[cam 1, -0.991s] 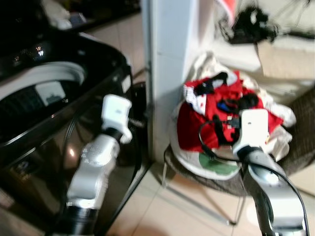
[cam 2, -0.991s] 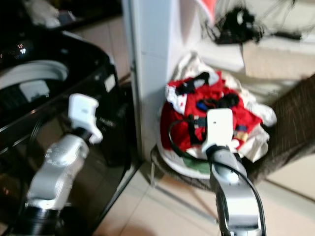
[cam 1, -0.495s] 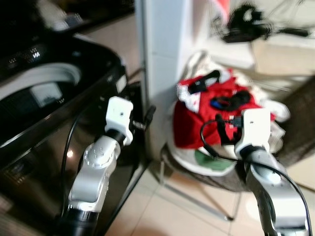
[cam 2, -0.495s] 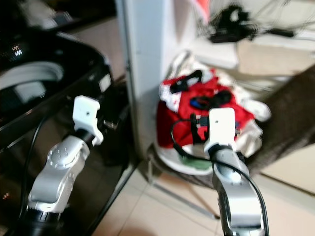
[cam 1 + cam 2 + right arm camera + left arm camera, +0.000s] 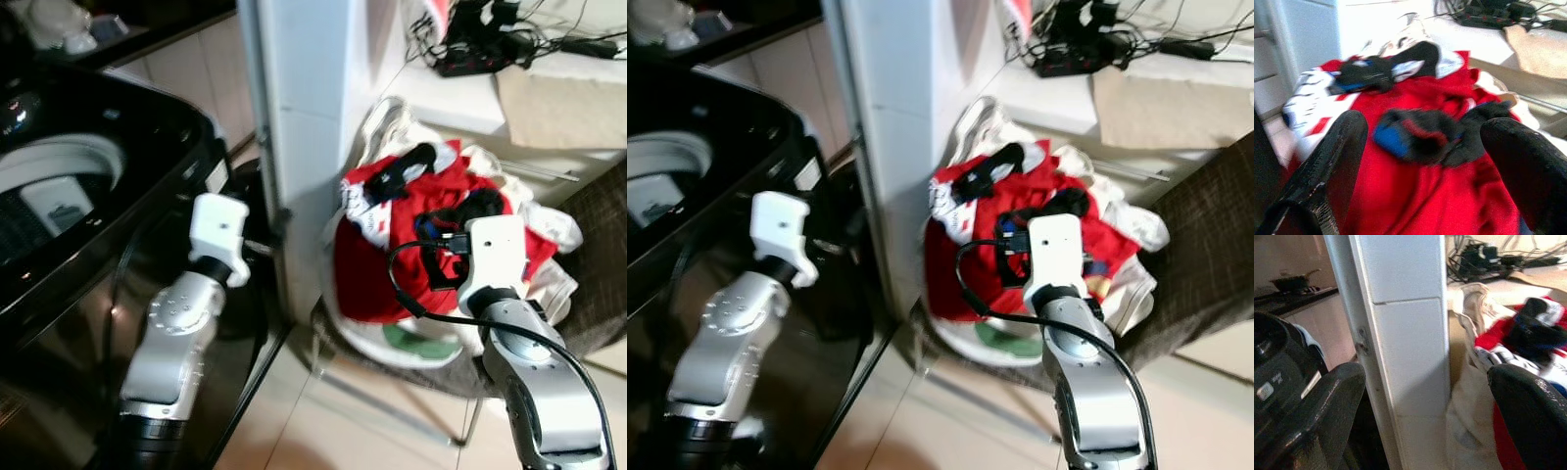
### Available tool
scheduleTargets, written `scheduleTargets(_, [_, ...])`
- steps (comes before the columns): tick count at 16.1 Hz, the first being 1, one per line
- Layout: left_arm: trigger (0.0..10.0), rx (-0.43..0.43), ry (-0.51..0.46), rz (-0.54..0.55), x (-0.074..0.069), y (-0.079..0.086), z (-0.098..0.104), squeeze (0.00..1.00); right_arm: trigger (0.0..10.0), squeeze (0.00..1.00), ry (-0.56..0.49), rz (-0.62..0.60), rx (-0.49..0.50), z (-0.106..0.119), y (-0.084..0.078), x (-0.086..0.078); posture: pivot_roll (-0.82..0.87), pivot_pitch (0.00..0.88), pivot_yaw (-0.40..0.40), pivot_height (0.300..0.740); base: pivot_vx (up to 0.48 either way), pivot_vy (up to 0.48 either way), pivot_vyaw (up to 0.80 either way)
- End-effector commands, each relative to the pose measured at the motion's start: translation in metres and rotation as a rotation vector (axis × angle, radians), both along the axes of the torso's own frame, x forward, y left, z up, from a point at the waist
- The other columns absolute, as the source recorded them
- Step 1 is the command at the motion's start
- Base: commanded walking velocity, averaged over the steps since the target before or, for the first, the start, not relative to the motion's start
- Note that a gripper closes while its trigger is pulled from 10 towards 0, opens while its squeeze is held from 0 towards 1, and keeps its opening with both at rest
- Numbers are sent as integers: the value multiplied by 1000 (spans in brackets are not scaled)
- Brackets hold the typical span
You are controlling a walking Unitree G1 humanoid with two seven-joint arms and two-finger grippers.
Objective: Clothes washing
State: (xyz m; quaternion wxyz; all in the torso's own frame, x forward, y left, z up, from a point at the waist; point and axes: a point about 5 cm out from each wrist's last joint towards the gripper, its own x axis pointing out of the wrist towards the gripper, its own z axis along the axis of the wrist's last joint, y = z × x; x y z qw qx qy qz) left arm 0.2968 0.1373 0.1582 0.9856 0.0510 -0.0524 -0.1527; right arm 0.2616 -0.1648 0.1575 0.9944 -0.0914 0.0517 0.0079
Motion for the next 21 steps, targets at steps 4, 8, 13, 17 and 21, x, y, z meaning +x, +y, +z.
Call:
scheduleTargets(4, [10000, -9, -1, -2, -4, 0, 0, 0, 10000, 0, -12, 28, 13, 2, 3, 3, -76, 0, 12, 740, 421, 0, 0])
scheduleTargets(8, [10000, -45, 1, 10, -8, 4, -1, 0, 10000, 0, -6, 112, -28, 1, 12, 0, -73, 0, 9, 740, 337, 0, 0])
scheduleTargets(13, [10000, -16, -5, -7, -8, 3, 1, 0, 10000, 0, -7, 85, -37, -1, 8, -3, -74, 0, 24, 740, 0, 0, 0])
scheduleTargets(17, [10000, -25, -22, -28, -5, -1, 7, 0, 10000, 0, -16, 50, -25, 0, 4, -2, -72, 0, 38, 740, 0, 0, 533])
scheduleTargets(21, [10000, -20, -12, -50, -5, -5, 6, 0, 10000, 0, -19, -41, 24, 1, -9, -4, -78, 0, 41, 740, 0, 0, 0])
